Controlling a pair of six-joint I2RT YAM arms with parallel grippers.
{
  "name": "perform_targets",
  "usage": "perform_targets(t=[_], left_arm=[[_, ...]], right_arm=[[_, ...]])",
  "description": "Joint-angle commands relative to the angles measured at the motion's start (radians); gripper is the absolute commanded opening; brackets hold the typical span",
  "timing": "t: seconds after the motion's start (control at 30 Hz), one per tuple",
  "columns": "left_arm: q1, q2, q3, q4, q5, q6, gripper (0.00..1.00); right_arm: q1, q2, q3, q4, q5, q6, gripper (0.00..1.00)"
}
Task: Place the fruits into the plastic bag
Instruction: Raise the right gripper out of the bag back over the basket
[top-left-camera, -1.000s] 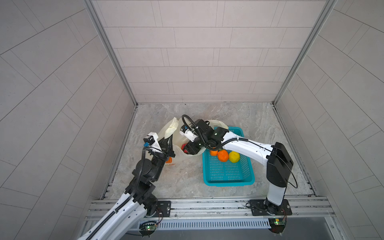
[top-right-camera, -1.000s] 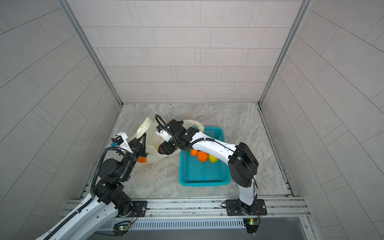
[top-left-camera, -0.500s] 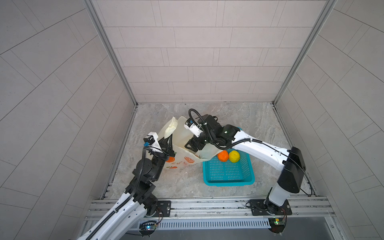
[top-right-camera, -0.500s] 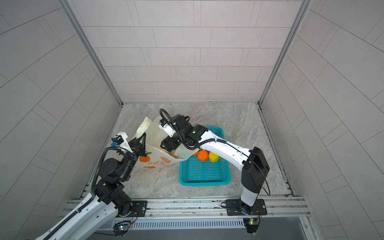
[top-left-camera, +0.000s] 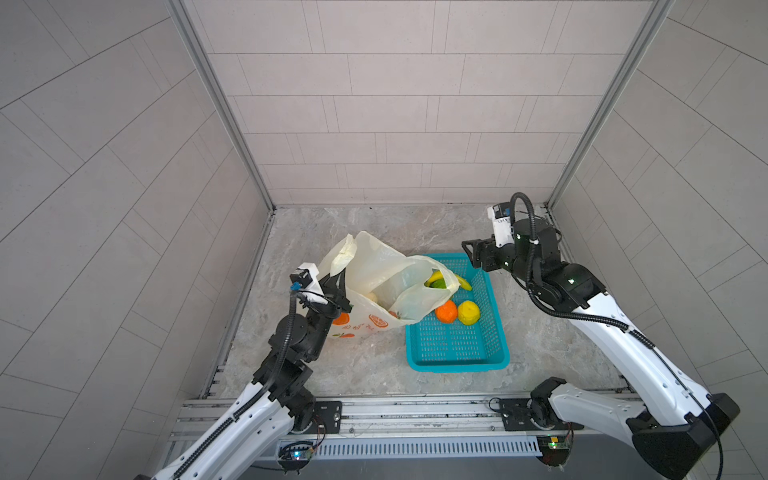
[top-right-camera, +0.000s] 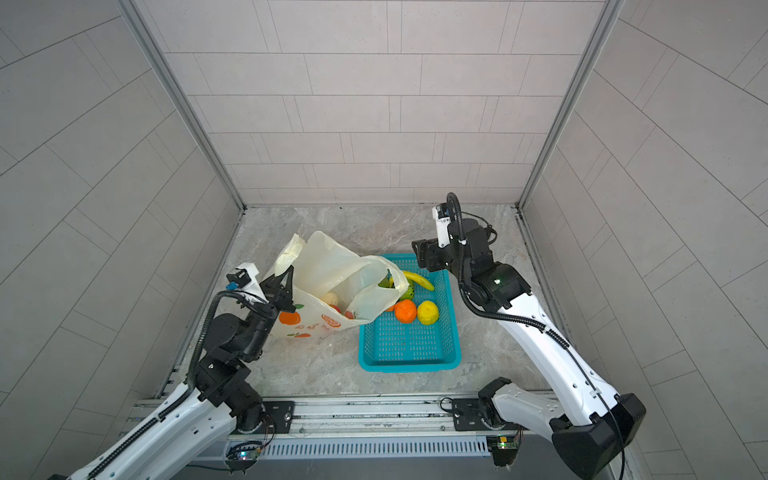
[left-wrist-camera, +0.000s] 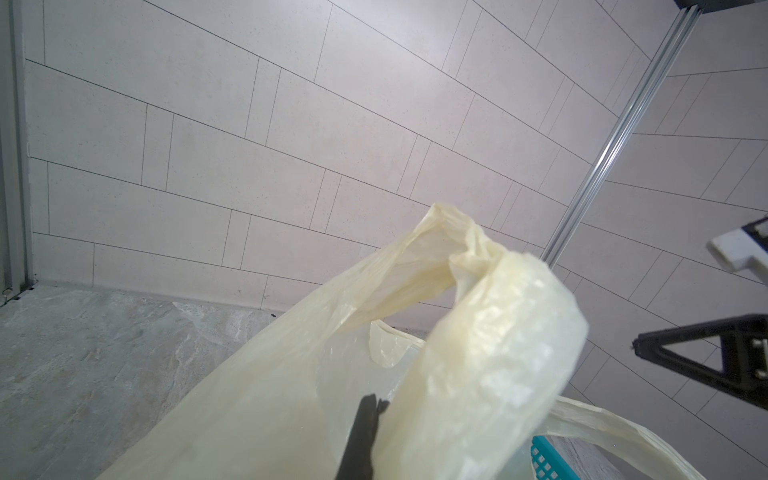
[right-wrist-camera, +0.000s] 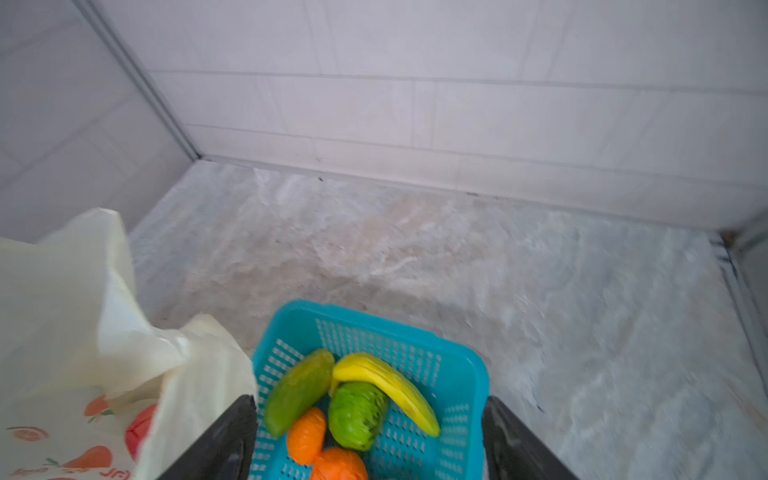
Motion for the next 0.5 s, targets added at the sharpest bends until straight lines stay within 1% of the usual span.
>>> perform_targets(t=[0.0,0.07,0.17,0.33,0.47], left_arm=[[-0.005,0.011,0.002,0.033,-0.017,0.004,0.0],[-0.005,0.022,0.005,0.038,-0.014,0.004,0.0],[-0.005,0.032,0.007,0.045,-0.01,0.004,0.0],[-0.005,0.029,0.008,0.041,-0.011,-0.001,0.0],[-0.004,0.02,0.011,0.027,-0.013,-0.002,0.0]], right_arm=[[-0.001,-0.004,-0.097,-0.082,0.049,0.057,0.79],[0.001,0.004,-0.156,-0.109,0.003,0.062,0.78],[0.018,0.012,-0.246,-0.081,-0.063,0.068,0.76],[0.037,0.059,-0.314,-0.035,-0.092,0.067,0.65],[0.04,0.123,-0.307,-0.049,-0.087,0.058,0.65]])
